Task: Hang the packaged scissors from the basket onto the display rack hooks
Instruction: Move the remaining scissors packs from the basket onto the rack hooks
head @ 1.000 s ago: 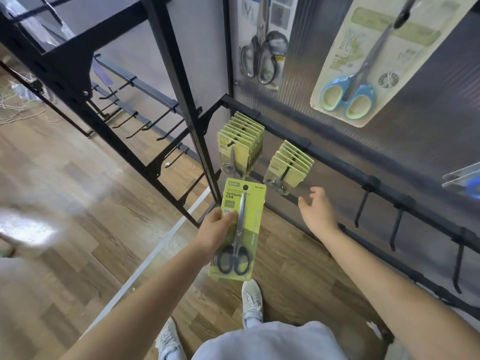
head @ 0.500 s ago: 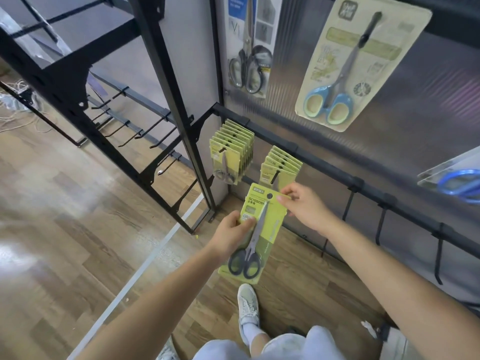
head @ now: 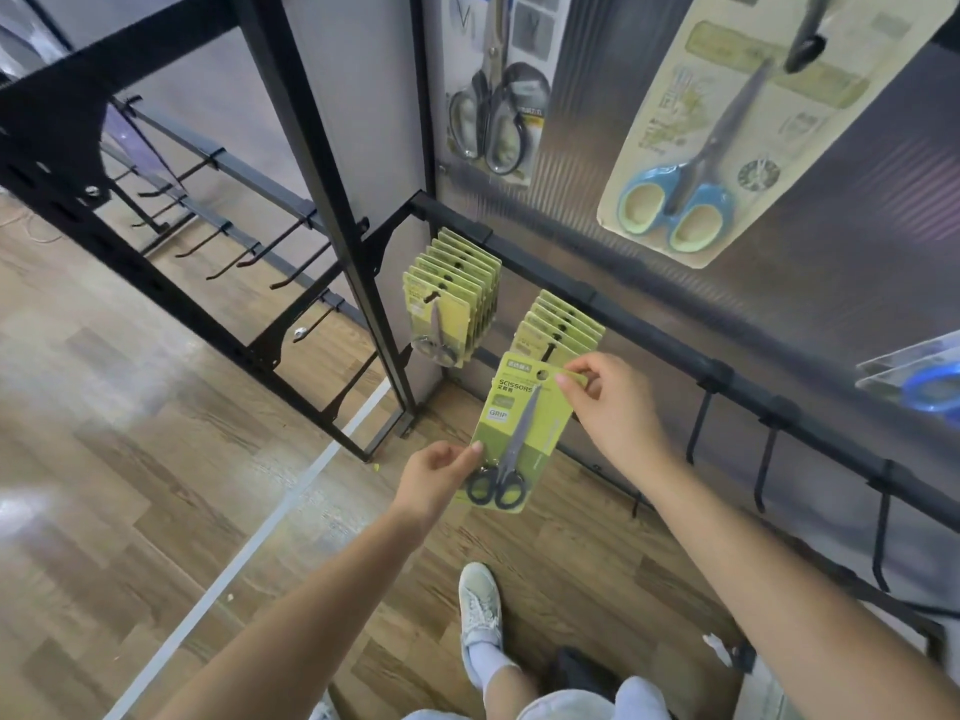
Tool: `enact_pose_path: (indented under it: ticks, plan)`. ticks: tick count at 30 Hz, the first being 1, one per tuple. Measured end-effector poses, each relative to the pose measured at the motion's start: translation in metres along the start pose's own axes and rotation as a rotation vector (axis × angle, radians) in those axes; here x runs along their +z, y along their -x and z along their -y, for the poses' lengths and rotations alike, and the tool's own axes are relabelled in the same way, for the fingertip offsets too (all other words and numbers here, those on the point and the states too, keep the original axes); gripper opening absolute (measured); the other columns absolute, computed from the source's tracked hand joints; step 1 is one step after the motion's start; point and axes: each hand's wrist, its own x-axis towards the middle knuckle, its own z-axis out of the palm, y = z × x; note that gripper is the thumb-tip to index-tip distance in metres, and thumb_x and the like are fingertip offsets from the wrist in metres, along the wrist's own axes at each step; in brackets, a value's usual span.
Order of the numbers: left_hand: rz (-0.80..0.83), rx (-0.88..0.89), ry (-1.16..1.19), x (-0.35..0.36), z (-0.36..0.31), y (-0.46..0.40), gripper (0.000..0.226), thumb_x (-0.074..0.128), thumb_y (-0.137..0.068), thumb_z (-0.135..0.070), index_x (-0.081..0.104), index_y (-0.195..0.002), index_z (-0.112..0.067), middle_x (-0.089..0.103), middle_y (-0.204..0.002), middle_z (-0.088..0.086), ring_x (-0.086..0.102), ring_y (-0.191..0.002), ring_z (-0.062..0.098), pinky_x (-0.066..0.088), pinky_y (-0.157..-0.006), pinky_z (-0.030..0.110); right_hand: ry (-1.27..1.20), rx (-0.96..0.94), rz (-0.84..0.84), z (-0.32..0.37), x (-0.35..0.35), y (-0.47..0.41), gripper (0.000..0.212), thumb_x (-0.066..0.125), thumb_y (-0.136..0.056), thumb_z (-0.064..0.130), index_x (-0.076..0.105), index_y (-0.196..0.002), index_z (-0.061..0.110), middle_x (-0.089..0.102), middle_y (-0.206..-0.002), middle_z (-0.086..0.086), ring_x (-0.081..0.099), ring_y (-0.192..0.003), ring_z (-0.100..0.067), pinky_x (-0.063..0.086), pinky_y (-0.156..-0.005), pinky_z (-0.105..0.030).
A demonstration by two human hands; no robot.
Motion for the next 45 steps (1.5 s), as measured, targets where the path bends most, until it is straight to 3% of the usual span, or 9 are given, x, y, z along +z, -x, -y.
enact_pose_path:
  ticks: [9, 13, 17, 20, 25, 31, 38, 42, 45]
  plan:
    - [-0.058, 0.012, 0.021, 0.01, 0.005, -0.047, 0.025, 0.066, -0.086, -0.034, 0.065, -0.087, -0.009, 0.067, -0.083, 0.004, 0.061, -0.08, 0.018, 0.046, -0.074, 0.027, 0.088, -0.081, -0.105, -0.012, 0.018, -0.001, 0.014, 0.056, -0.093, 0.019, 0.063, -0.1, 0.009, 0.049, -0.09, 0.009, 0.046, -0.068, -0.001, 0.033, -0.051, -0.007]
    - [-0.09, -0.018, 0.004, 0.017, 0.004, -0.056, 0.023, 0.062, -0.089, -0.035, 0.063, -0.088, -0.012, 0.062, -0.078, -0.004, 0.057, -0.075, 0.012, 0.043, -0.063, 0.018, 0.163, -0.105, -0.126, -0.015, 0.026, -0.006, 0.015, 0.055, -0.094, 0.016, 0.064, -0.101, 0.007, 0.056, -0.093, 0.001, 0.051, -0.073, -0.013, 0.035, -0.055, -0.018]
    - [-0.099, -0.032, -0.03, 0.026, 0.001, -0.068, 0.032, 0.059, -0.09, -0.042, 0.063, -0.095, -0.011, 0.064, -0.094, 0.003, 0.058, -0.091, 0.018, 0.044, -0.08, 0.028, 0.308, -0.238, -0.204, -0.017, 0.03, -0.008, 0.01, 0.065, -0.085, 0.002, 0.065, -0.094, 0.002, 0.062, -0.087, -0.009, 0.058, -0.073, -0.023, 0.04, -0.056, -0.025]
    - [-0.091, -0.018, -0.05, 0.033, -0.003, -0.078, 0.04, 0.055, -0.091, -0.045, 0.063, -0.106, -0.009, 0.065, -0.105, 0.006, 0.058, -0.099, 0.02, 0.043, -0.086, 0.029, 0.425, -0.282, -0.219, -0.023, 0.031, -0.004, 0.028, 0.071, -0.074, -0.004, 0.066, -0.101, -0.001, 0.063, -0.094, -0.013, 0.061, -0.079, -0.025, 0.052, -0.061, -0.032]
    - [-0.102, 0.014, -0.072, 0.042, -0.013, -0.09, 0.042, 0.054, -0.092, -0.044, 0.062, -0.111, -0.007, 0.063, -0.107, 0.004, 0.057, -0.098, 0.018, 0.04, -0.081, 0.026, 0.562, -0.238, -0.16, -0.032, 0.035, 0.0, 0.053, 0.076, -0.07, 0.003, 0.058, -0.12, -0.004, 0.062, -0.112, -0.019, 0.062, -0.095, -0.03, 0.054, -0.073, -0.037]
    - [-0.128, 0.062, -0.153, 0.044, -0.023, -0.093, 0.048, 0.054, -0.092, -0.044, 0.058, -0.122, -0.007, 0.062, -0.118, 0.005, 0.057, -0.107, 0.02, 0.042, -0.09, 0.029, 0.601, -0.209, -0.131, -0.031, 0.036, 0.003, 0.054, 0.076, -0.072, 0.01, 0.058, -0.121, -0.002, 0.061, -0.117, -0.018, 0.062, -0.102, -0.03, 0.053, -0.079, -0.038]
    - [-0.071, 0.204, -0.36, 0.025, -0.051, -0.061, 0.039, 0.048, -0.096, -0.037, 0.057, -0.122, -0.009, 0.061, -0.122, 0.007, 0.056, -0.11, 0.023, 0.043, -0.088, 0.029, 0.578, -0.122, -0.083, -0.028, 0.027, 0.021, 0.048, 0.068, -0.082, 0.015, 0.055, -0.126, 0.001, 0.058, -0.128, -0.017, 0.059, -0.114, -0.031, 0.048, -0.091, -0.04]
    - [-0.034, 0.318, -0.42, 0.007, -0.075, -0.029, 0.036, 0.045, -0.098, -0.031, 0.054, -0.126, -0.011, 0.06, -0.125, 0.007, 0.055, -0.113, 0.024, 0.043, -0.09, 0.03, 0.59, -0.052, -0.023, -0.005, 0.009, 0.04, 0.049, 0.043, -0.098, 0.024, 0.036, -0.143, 0.007, 0.039, -0.147, -0.01, 0.038, -0.135, -0.023, 0.026, -0.112, -0.036]
    - [-0.011, 0.431, -0.518, -0.007, -0.095, -0.001, 0.038, 0.041, -0.099, -0.029, 0.051, -0.13, -0.01, 0.058, -0.128, 0.009, 0.054, -0.115, 0.025, 0.039, -0.084, 0.026, 0.614, 0.02, -0.072, 0.02, -0.009, 0.063, 0.05, 0.033, -0.1, 0.029, 0.028, -0.147, 0.011, 0.03, -0.152, -0.005, 0.03, -0.139, -0.019, 0.019, -0.115, -0.032]
